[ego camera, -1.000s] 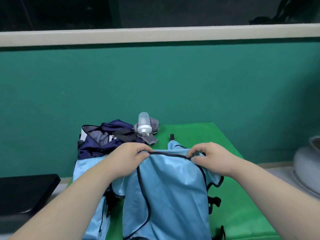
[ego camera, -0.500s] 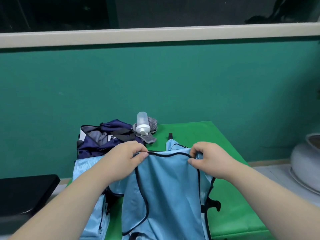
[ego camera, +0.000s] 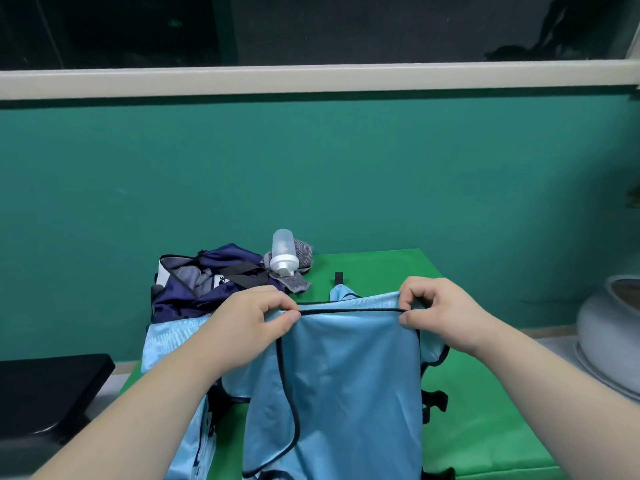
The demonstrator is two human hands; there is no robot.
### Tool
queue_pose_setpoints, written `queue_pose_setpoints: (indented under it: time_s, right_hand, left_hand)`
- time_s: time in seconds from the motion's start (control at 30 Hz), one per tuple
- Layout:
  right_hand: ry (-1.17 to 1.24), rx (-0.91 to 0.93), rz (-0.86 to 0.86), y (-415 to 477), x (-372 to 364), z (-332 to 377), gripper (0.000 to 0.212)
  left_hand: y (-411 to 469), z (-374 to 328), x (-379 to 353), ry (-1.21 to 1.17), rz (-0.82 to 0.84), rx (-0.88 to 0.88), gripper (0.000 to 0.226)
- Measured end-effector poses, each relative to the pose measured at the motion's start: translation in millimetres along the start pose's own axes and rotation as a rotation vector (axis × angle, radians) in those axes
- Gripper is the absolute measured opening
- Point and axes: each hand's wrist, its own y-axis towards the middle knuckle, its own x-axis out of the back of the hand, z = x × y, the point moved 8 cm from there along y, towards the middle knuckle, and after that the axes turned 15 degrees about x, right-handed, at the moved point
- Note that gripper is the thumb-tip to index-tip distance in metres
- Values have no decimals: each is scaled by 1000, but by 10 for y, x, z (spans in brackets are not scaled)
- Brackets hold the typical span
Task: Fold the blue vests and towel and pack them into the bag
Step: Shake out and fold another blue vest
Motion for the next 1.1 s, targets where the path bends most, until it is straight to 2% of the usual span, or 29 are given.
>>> queue_pose_setpoints:
  time_s: [0.1,0.27,0.57,0.7,0.8,0.93,1.1]
  right_hand:
    - [91,42,-36,17,16,54,12]
    - [154,52,-98,10,25,42,10]
    - [153,81,-228,39,74,40,14]
    - [204,118,-301,65,136,117,12]
    - [209,145,-324,90,136,185,15]
    - [231,170,-395,107,189,222,18]
    - [209,165,-458,125,337,236,11]
  left_hand:
    - [3,8,-67,79,16,-7,20]
    - [-18,19,-64,80,-24,-9,12]
    - [1,18,65,-142,-108,116,20]
    - [71,-14,47,-195,-50,124,20]
    - [100,-49,9,-128,-23,76,27]
    - [73,-111,7,-82,-91,49,32]
    - [109,-113,82,47,-120,-2,49]
